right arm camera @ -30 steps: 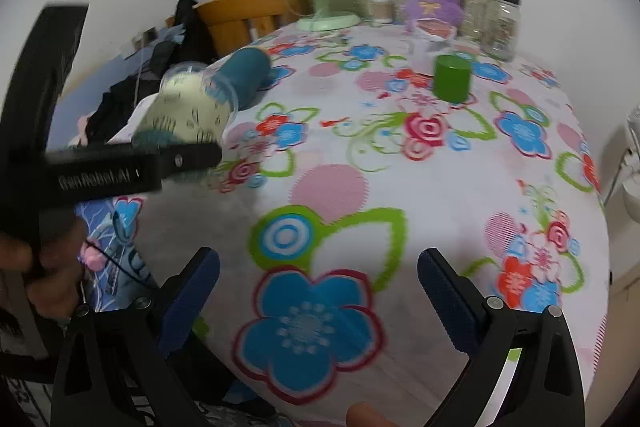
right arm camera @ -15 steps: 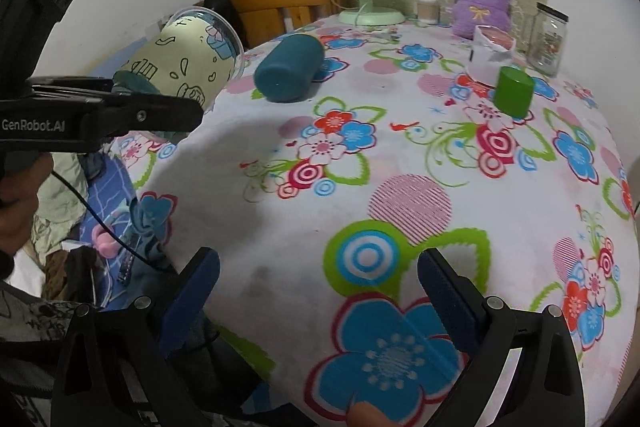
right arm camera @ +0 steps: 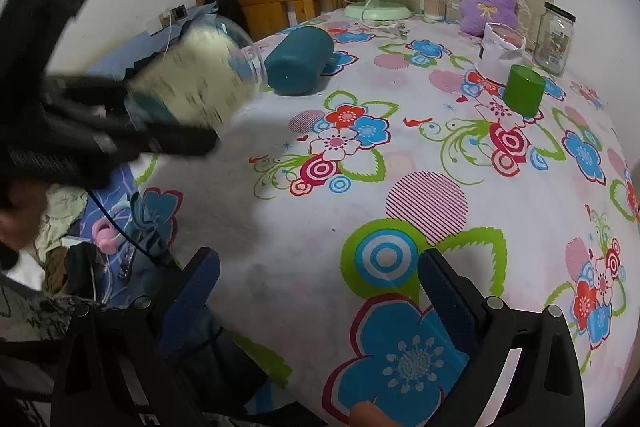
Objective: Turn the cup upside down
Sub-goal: 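Rotate the held cup with the left gripper until its rim points down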
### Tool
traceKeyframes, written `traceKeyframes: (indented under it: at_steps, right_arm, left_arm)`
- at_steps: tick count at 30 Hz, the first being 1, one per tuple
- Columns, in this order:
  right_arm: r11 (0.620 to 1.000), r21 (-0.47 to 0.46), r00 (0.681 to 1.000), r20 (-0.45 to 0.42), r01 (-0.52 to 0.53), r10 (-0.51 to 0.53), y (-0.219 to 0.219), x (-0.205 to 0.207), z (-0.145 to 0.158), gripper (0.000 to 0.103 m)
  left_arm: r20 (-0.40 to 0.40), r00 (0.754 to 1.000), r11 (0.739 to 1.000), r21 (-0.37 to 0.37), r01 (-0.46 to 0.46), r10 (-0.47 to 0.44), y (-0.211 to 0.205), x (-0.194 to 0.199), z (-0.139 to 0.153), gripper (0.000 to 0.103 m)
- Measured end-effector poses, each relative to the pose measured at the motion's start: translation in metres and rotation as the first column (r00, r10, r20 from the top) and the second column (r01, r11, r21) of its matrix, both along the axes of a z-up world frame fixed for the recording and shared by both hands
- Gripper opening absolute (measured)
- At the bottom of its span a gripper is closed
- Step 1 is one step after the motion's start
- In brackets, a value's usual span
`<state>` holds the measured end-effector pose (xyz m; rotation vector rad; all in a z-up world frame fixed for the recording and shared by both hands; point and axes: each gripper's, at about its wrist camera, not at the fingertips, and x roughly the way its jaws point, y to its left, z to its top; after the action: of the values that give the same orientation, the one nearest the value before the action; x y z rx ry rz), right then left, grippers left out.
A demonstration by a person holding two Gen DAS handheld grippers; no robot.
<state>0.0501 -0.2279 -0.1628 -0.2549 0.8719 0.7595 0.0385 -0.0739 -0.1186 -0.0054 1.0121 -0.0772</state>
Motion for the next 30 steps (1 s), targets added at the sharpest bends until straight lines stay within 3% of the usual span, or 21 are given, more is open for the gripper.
traceKeyframes:
  at_steps: [6,11,14,19,30]
  right_arm:
    - [1.0,-0.02,1.0,0.014,0.013,-0.013,-0.005,-0.002,0.004,0.1]
    - [0.999,-0.012,0.999,0.016,0.033,-0.033,-0.01,0.0,0.005,0.1]
    - [0.999,-0.008,0.999,0.012,0.035,-0.035,-0.01,0.001,0.004,0.1]
    - [0.999,-0.014,1.0,0.005,0.028,-0.028,-0.006,0.002,0.003,0.1]
    - [0.999,-0.029,1.0,-0.004,0.019,-0.019,0.001,0.003,0.001,0.1]
  left_arm:
    - [-0.011,1.0,1.0,0.017,-0.027,0.027,-0.005,-0.006,-0.037,0.071]
    - [0.064,0.997,0.998,0.038,-0.05,0.047,-0.003,-0.019,-0.039,0.097]
    - [0.106,0.992,0.996,0.031,-0.078,0.074,0.002,-0.026,-0.039,0.099]
    - [0.13,0.974,0.982,-0.032,-0.185,0.188,0.015,-0.035,-0.045,0.099]
    - [0.165,0.954,0.967,-0.085,-0.24,0.251,0.026,-0.044,-0.036,0.084]
